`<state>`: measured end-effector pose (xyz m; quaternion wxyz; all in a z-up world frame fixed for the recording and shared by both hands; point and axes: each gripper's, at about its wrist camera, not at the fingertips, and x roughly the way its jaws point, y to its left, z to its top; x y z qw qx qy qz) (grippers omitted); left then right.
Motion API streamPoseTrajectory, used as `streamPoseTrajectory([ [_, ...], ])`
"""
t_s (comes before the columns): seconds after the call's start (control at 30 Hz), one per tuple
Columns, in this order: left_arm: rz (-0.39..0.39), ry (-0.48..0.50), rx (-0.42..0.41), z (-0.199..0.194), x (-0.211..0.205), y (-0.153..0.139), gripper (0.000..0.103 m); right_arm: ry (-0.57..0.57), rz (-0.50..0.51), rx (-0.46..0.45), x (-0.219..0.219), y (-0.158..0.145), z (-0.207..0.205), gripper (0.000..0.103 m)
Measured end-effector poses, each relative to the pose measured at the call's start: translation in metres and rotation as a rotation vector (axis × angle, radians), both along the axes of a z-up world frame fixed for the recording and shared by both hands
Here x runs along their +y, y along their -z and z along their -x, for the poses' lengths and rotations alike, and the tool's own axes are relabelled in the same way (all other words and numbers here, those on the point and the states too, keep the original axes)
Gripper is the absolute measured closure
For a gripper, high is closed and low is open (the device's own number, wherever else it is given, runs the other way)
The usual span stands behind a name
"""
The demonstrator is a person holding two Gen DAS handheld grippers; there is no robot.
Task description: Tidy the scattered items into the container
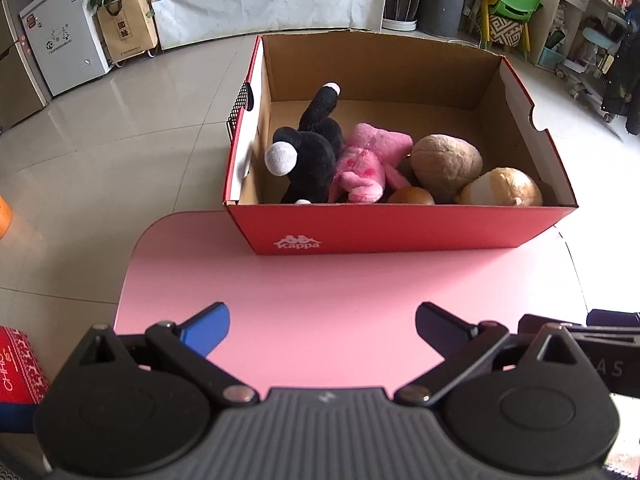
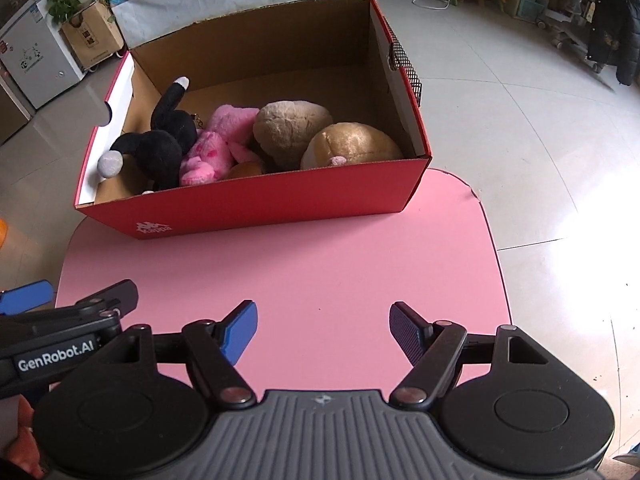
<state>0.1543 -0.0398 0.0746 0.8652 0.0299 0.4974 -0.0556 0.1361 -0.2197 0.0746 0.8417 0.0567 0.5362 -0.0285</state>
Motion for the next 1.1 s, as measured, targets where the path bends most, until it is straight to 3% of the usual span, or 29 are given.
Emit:
streamPoseTrajectory([
  [0.37, -0.063, 0.023, 0.004, 0.000, -0.003, 0.015, 0.000, 0.006, 0.049, 0.013, 0.009, 0.011, -0.004, 0.029],
  [1.1, -0.071, 0.019, 0.004, -0.006, -0.016, 0.020, 0.000, 0.023, 0.018, 0.006, -0.005, 0.012, -0.007, 0.029],
])
